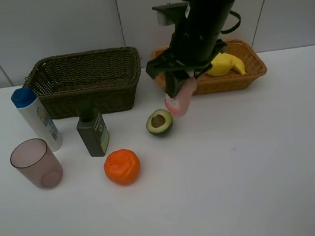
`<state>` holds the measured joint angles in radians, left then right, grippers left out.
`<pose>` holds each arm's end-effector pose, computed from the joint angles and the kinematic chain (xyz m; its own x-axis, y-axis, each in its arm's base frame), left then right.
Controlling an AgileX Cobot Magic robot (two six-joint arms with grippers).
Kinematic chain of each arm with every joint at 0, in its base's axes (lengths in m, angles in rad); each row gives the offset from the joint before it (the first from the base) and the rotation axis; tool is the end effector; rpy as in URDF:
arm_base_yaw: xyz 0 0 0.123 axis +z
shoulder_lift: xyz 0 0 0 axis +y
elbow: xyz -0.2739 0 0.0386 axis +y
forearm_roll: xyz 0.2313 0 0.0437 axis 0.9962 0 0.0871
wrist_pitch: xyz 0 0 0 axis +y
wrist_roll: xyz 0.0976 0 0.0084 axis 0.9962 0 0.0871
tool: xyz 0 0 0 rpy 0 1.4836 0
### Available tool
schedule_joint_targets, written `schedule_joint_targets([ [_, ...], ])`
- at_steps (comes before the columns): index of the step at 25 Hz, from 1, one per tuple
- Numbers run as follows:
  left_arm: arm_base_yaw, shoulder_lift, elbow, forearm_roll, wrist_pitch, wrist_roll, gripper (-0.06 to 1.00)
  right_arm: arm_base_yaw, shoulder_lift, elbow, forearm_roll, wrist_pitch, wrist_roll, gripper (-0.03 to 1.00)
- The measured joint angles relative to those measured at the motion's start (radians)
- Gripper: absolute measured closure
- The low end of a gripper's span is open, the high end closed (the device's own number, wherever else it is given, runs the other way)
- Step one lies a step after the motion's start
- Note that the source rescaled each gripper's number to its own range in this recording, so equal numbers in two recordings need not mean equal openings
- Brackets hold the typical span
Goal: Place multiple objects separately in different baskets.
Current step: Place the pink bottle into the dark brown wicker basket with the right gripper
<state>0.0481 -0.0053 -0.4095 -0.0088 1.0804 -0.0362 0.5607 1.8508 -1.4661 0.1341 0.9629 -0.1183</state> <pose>0.0020 -0.0007 0.2397 -0.5439 -0.0666 -0.8365 -0.0636 0.9973 -0.0380 0.3107 0.2078 0.2366 -0.7816 -0.5393 -0.3135 -0.5902 0.8021 0.0915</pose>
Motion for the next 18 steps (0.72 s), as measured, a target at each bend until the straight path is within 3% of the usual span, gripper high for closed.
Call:
schedule_joint_targets([
  [9, 0.000, 0.000, 0.000, 0.000, 0.000, 0.000, -0.06, 0.000, 0.071, -0.208, 0.081, -0.034, -0.175, 0.97],
  [18, 0.000, 0.000, 0.000, 0.000, 0.000, 0.000, -0.06, 0.000, 0.158, -0.310, 0.139, -0.246, -0.248, 0.97],
])
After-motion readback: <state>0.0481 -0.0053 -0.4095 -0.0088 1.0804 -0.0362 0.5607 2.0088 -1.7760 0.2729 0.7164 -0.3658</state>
